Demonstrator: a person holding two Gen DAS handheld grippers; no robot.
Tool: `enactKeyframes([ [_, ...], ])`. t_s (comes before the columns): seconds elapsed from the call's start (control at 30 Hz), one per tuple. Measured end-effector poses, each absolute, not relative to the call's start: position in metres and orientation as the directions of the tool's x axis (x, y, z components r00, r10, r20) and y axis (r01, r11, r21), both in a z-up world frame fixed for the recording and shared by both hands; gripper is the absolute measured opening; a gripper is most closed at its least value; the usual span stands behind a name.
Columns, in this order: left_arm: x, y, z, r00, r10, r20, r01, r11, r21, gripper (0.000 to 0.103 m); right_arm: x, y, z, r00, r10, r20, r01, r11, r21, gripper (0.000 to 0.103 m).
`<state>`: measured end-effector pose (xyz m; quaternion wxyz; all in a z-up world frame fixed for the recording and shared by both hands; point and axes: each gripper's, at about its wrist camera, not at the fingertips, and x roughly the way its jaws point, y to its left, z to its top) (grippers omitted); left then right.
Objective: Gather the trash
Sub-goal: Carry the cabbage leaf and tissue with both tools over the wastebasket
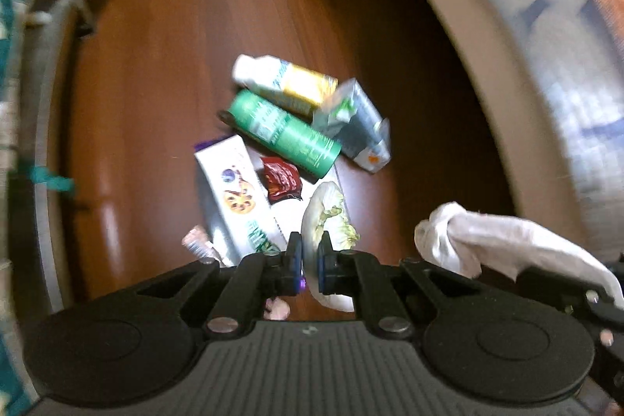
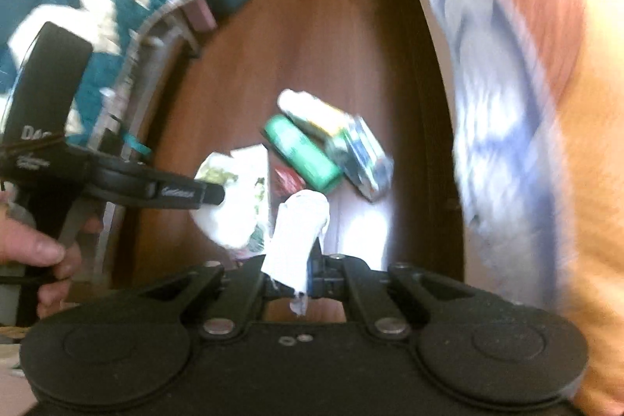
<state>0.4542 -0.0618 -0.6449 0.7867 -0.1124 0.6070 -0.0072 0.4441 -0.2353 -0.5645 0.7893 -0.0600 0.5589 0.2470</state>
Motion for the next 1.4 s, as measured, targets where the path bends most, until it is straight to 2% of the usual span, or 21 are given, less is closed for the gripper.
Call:
enactKeyframes([
  [0.47, 0.413, 0.012, -0.348, 0.434, -0.08, -0.898, -0.248, 0.947, -0.204, 0.007, 0.441, -0.171, -0.288, 0.316, 0.49, -0.813, -0.65, 0.736, 0.191, 0.0],
  [0.8, 0.382, 0.084, -0.204, 0.558, -0.021, -0.829, -0.301, 0.927, -0.226, 0.007, 0.427, -0.105, -0.162, 0.32, 0.603, -0.731, -0.751, 0.632, 0.193, 0.0],
  [1.1, 0.348, 0.156, -0.126, 0.628, 0.068, -0.775, -0.355, 0.911, -0.208, 0.007, 0.413, -0.021, -0.098, 0.323, 0.665, -0.673, -0.845, 0.522, 0.111, 0.0],
  [1.4, 0.33, 0.235, -0.123, 0.6, 0.133, -0.789, -0.422, 0.89, -0.171, 0.007, 0.396, 0.068, -0.1, 0.281, 0.639, -0.716, -0.891, 0.45, 0.052, 0.0],
])
